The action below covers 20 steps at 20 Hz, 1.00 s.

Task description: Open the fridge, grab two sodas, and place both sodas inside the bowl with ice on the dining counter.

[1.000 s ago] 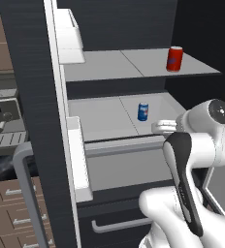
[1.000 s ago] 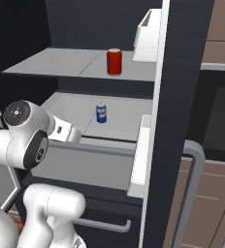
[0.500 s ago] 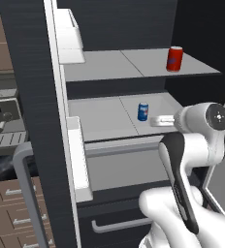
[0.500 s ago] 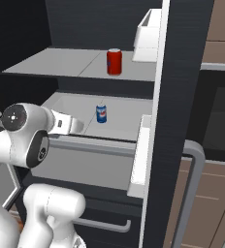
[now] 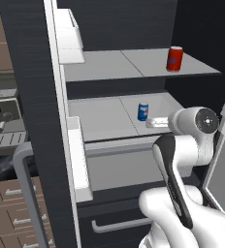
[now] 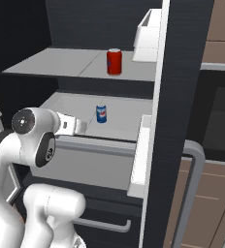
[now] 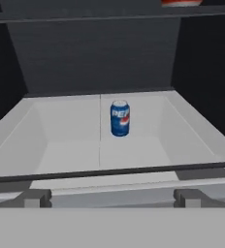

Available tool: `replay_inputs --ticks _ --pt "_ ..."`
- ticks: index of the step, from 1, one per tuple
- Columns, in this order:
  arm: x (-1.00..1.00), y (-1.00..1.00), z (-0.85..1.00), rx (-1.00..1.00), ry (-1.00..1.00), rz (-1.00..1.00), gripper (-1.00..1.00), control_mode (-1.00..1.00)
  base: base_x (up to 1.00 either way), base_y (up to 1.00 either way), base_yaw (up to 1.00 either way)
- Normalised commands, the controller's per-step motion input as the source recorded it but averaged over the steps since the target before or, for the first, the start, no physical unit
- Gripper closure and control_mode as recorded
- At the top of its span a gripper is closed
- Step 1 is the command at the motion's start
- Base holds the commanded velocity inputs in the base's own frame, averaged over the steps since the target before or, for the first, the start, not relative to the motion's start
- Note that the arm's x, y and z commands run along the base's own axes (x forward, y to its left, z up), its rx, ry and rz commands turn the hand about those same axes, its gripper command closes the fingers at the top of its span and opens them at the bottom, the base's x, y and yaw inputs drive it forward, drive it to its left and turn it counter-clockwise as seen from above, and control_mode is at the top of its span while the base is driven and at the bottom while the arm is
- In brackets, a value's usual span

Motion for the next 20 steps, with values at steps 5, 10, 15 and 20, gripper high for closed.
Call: replay_inputs --ticks 5,10,15,20 --pt "0.3 -0.14 -0.21 0.0 0.0 0.0 -1.0 -1.0 0.0 0.0 0.0" --pt "0.34 -0.22 -0.17 0.0 0.0 0.0 -1.0 -1.0 0.0 0.0 0.0" --pt "0.38 -0.12 -0.12 0.0 -0.01 0.0 -1.0 -1.0 0.0 0.0 0.0" --pt "0.41 -0.08 0.0 0.0 0.0 0.0 -1.0 -1.0 0.0 0.0 0.0"
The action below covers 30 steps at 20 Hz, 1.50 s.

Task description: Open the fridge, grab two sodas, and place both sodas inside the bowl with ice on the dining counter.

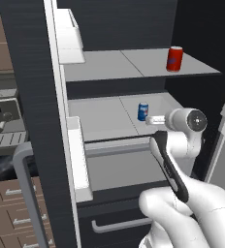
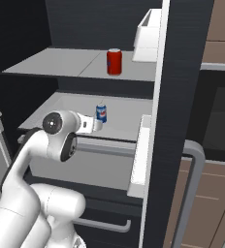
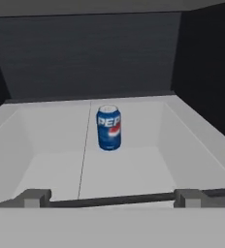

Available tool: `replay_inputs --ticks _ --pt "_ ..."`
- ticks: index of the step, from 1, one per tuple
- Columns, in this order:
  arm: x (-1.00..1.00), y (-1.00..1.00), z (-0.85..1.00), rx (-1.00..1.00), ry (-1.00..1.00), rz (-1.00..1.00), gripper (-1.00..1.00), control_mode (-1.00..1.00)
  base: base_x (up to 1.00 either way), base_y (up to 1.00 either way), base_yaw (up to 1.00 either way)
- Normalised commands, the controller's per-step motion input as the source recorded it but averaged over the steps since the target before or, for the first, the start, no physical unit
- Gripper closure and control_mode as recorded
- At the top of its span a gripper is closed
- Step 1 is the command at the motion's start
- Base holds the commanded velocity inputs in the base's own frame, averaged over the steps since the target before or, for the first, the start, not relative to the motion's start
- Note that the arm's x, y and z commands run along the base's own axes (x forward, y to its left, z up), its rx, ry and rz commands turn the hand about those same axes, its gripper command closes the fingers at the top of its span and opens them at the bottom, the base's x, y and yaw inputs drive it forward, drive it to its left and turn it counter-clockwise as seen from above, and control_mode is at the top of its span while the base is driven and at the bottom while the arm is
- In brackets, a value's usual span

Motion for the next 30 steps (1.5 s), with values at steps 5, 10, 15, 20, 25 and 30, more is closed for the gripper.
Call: replay_inputs --ticks 5,10,15,20,25,30 --pt "0.37 -0.02 0.0 0.0 0.0 0.0 -1.0 -1.0 0.0 0.0 0.0" --pt "0.35 0.0 0.0 0.0 0.0 0.0 -1.0 -1.0 0.0 0.0 0.0" --pt "0.4 0.0 0.0 0.0 0.0 0.0 -1.0 -1.0 0.0 0.0 0.0" --pt "0.4 0.0 0.0 0.0 0.0 0.01 -1.0 -1.0 0.0 0.0 0.0" --pt "0.37 0.0 -0.04 0.0 0.0 0.01 -1.0 -1.0 0.0 0.0 0.0" --pt "0.34 0.0 -0.16 0.0 0.0 0.01 -1.0 -1.0 0.0 0.0 0.0"
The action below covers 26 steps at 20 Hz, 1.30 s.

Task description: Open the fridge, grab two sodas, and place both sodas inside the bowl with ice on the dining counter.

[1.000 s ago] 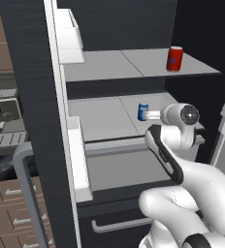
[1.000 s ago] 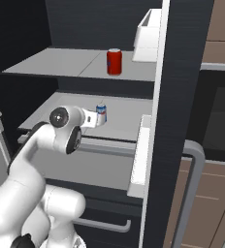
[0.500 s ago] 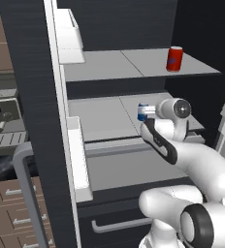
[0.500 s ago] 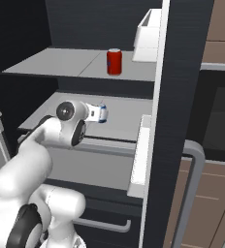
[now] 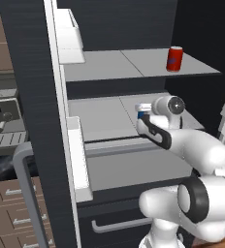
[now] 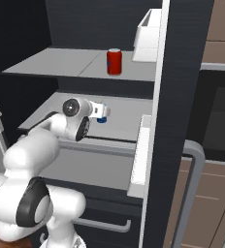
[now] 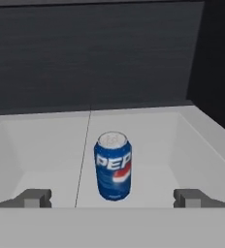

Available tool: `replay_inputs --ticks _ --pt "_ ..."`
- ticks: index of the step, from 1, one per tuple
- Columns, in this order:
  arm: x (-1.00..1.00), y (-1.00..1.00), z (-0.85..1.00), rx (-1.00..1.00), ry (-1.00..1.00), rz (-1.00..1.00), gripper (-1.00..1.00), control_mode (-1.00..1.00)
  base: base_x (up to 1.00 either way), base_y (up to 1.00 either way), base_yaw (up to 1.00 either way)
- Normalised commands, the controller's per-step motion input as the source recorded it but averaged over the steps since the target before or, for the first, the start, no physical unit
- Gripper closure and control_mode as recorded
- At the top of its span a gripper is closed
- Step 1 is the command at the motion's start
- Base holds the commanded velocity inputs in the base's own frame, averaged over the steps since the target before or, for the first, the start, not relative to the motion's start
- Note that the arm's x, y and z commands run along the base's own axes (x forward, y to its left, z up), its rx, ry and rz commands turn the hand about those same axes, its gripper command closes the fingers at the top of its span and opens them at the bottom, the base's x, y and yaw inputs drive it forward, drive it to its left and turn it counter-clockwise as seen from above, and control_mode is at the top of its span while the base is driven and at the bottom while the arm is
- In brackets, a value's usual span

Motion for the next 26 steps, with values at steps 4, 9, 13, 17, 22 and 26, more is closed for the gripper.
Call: replay_inputs --ticks 4,9,13,17,22,26 --pt "0.32 0.0 -0.13 0.0 0.0 0.0 -1.0 -1.0 0.0 0.0 0.0" --pt "0.31 0.0 -0.09 0.0 0.0 0.0 -1.0 -1.0 0.0 0.0 0.0" --pt "0.3 0.0 -0.11 0.0 0.0 0.0 -1.0 -1.0 0.0 0.0 0.0" --pt "0.24 0.0 -0.14 0.0 0.0 0.0 -1.0 -1.0 0.0 0.0 0.0" --pt "0.16 -0.03 -0.22 0.0 0.0 0.0 -1.0 -1.0 0.0 0.0 0.0" --pt "0.15 -0.06 -0.16 0.0 0.0 0.0 -1.0 -1.0 0.0 0.0 0.0"
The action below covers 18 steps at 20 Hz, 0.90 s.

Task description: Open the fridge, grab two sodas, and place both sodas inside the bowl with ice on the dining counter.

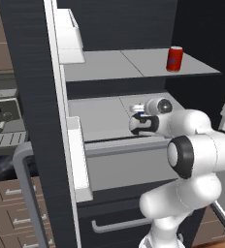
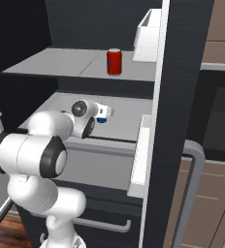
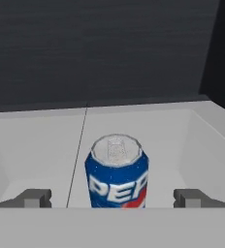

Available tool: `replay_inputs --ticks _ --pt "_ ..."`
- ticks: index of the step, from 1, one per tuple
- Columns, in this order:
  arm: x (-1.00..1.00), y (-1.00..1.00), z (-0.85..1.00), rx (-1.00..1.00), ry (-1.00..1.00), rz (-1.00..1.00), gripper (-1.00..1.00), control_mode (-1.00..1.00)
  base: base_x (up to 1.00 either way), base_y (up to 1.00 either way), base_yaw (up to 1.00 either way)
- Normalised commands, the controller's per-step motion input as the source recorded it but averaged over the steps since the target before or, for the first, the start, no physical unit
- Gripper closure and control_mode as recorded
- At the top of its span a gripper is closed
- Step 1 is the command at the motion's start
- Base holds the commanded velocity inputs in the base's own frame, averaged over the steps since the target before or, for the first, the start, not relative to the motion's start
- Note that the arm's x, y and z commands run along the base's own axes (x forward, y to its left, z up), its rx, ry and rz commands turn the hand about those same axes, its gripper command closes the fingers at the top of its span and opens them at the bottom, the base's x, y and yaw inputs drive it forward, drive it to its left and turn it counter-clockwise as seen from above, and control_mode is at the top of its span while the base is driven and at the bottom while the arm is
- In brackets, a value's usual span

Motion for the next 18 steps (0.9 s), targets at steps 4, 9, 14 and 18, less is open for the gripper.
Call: replay_inputs --ticks 4,9,14,18 --pt "0.16 -0.05 -0.13 0.0 0.0 0.0 -1.0 -1.0 0.0 0.0 0.0" --pt "0.14 -0.06 -0.15 0.0 0.0 0.0 -1.0 -1.0 0.0 0.0 0.0" --pt "0.0 -0.11 -0.1 0.0 0.0 0.01 -1.0 -1.0 0.0 0.0 0.0" --pt "0.07 -0.04 -0.08 0.0 0.0 0.01 -1.0 -1.0 0.0 0.0 0.0"
